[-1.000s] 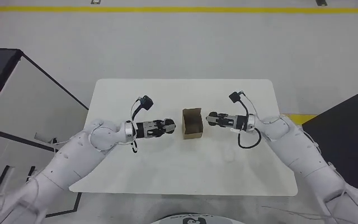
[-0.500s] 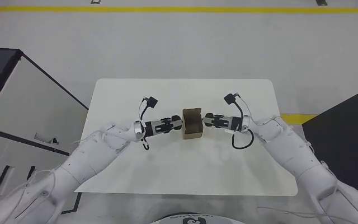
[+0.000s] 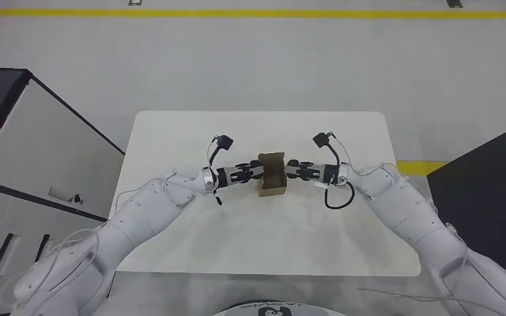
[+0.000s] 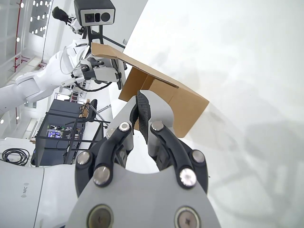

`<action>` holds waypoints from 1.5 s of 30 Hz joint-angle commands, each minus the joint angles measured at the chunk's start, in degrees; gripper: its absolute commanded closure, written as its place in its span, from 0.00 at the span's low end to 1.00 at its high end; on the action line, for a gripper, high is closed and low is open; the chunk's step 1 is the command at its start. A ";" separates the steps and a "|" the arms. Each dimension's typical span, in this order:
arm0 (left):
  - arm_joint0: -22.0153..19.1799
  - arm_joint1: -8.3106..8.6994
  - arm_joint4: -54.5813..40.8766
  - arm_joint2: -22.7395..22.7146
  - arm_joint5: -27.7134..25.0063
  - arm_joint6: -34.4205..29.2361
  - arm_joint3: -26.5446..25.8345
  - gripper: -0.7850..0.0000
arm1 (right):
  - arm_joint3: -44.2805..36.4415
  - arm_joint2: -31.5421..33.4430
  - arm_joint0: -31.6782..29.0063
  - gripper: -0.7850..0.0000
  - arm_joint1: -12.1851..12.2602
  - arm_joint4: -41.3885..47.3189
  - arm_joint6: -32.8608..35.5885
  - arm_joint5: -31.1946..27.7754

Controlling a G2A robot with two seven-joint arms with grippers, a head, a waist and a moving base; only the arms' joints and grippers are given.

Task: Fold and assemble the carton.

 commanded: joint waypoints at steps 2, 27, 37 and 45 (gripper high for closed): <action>-0.43 -1.03 0.49 0.29 -0.30 -0.10 1.67 1.00 | 0.59 -0.29 0.28 1.00 -0.40 -0.05 0.16 -0.03; 0.60 -4.60 4.60 -2.57 -1.02 -0.63 5.25 1.00 | 3.42 -1.02 1.39 1.00 -2.91 -2.16 -0.10 -0.75; 1.12 -5.26 7.90 -3.94 0.47 -0.49 5.18 1.00 | 3.51 -1.27 1.69 1.00 -3.67 -4.24 -0.17 0.41; 1.62 -5.81 9.11 -4.96 0.89 -0.87 5.07 1.00 | 3.72 -1.26 1.90 1.00 -4.22 -5.60 -0.53 0.79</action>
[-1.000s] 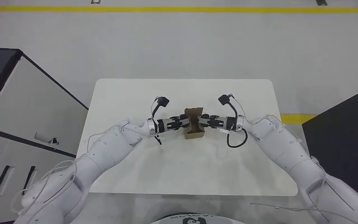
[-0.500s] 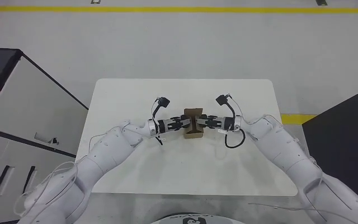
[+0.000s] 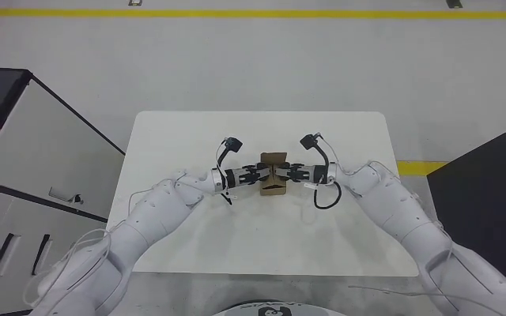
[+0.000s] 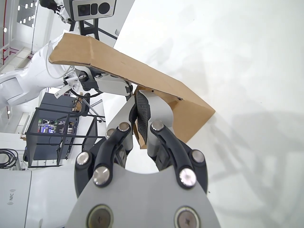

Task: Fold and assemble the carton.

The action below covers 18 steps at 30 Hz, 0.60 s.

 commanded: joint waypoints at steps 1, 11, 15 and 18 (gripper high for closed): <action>0.09 -0.09 0.13 -0.33 -0.17 -0.11 0.01 1.00 | 0.00 0.15 -0.02 1.00 -0.08 0.12 -0.03 -0.27; 0.86 -0.34 1.49 -2.21 -0.61 -0.17 -0.37 1.00 | -0.32 0.91 -0.06 1.00 -0.33 -0.69 0.26 -0.44; 1.11 -0.51 2.59 -2.56 0.39 -0.63 -0.35 1.00 | -0.43 0.79 0.09 1.00 -0.55 -1.93 0.32 0.78; 1.14 -0.68 3.47 -2.82 2.09 -0.79 -0.50 1.00 | -0.53 0.79 0.14 1.00 -0.70 -2.76 0.15 1.53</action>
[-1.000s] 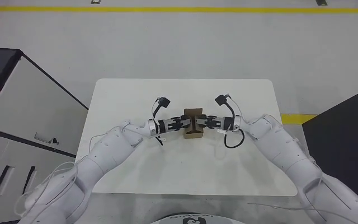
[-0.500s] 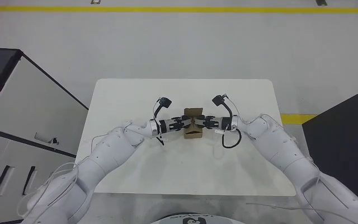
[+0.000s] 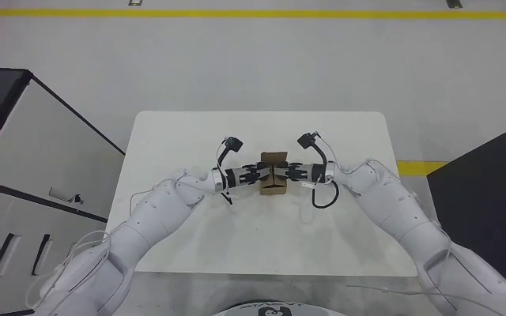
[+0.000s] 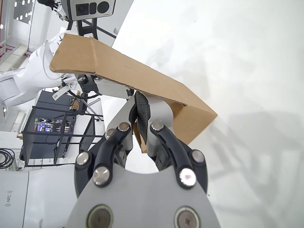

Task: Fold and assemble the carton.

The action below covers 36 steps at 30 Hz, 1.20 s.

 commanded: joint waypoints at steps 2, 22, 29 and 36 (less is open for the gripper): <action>0.24 -0.12 0.25 -0.40 0.29 -0.01 -0.18 1.00 | -0.10 0.09 -0.05 1.00 -0.11 -0.39 -0.11 0.37; 2.24 -0.10 3.24 -3.71 -0.33 -0.76 -2.64 1.00 | -1.72 2.22 -1.32 1.00 -0.07 -2.06 -0.50 0.88; 2.76 -0.18 4.38 -4.59 0.31 -0.84 -3.22 1.00 | -2.22 2.75 -1.71 1.00 -0.11 -2.83 -0.62 1.16; 3.65 -0.11 5.76 -5.78 -2.41 0.44 -5.25 1.00 | -3.55 3.81 -2.40 1.00 0.14 -4.86 -1.84 0.61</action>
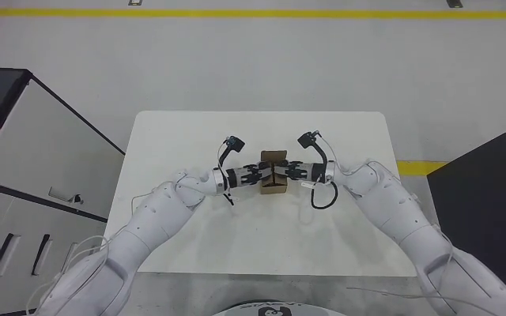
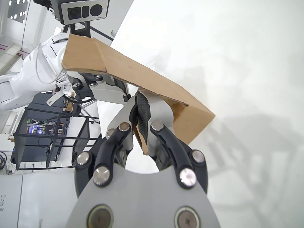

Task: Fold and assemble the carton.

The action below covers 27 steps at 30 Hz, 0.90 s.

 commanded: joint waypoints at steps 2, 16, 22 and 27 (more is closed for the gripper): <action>0.50 0.02 0.36 -0.39 -1.40 0.43 -0.18 1.00 | -0.62 0.35 -0.39 1.00 0.08 -0.78 -0.54 0.12; 0.45 -0.95 4.38 -0.05 2.59 0.66 0.02 1.00 | -2.09 1.74 -1.60 1.00 0.19 -2.69 -1.79 0.93; 0.50 -1.23 4.49 -0.40 2.46 0.45 0.18 1.00 | -2.55 2.29 -1.86 1.00 0.21 -3.14 -1.98 0.44; 0.58 -1.35 4.29 -0.90 1.60 0.27 0.39 1.00 | -2.99 2.23 -1.80 1.00 0.11 -4.63 -1.74 1.93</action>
